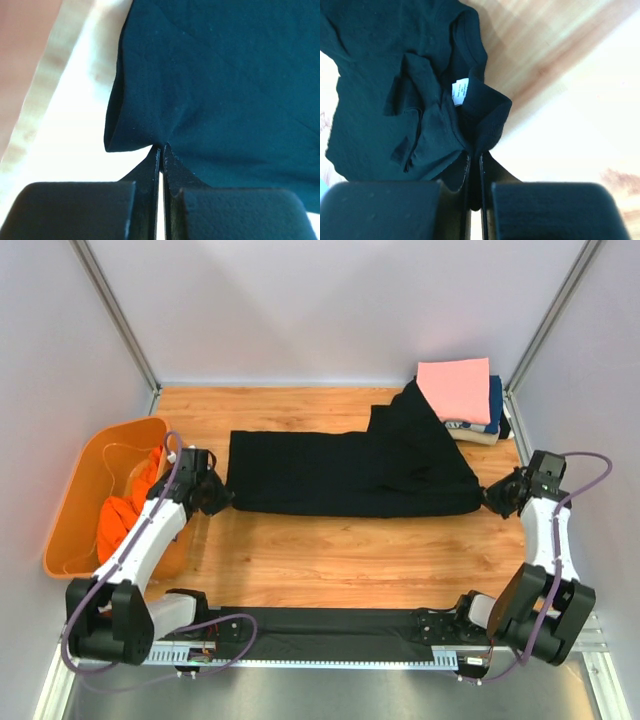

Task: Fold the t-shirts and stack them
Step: Fold the tshirt

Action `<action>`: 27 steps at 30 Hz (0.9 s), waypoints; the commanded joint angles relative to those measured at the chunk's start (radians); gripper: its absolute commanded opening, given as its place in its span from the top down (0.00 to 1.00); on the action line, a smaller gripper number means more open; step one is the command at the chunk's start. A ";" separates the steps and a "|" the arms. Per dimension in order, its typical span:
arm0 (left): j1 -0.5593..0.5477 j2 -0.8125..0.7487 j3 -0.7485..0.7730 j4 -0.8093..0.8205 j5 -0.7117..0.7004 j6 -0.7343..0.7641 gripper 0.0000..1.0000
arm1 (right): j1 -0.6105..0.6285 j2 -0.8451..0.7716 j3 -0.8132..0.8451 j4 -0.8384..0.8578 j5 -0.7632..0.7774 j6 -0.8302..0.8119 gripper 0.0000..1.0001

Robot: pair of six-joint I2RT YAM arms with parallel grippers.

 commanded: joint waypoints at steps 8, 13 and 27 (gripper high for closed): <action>0.044 -0.314 -0.118 -0.188 -0.022 -0.073 1.00 | -0.181 -0.279 -0.102 -0.163 0.015 0.037 1.00; 0.040 -0.449 -0.173 -0.256 0.021 -0.079 1.00 | -0.255 -0.373 -0.141 -0.234 0.022 0.033 1.00; -0.083 -0.583 -0.132 -0.414 0.069 -0.119 0.61 | -0.401 -0.423 -0.150 -0.284 -0.090 0.059 0.07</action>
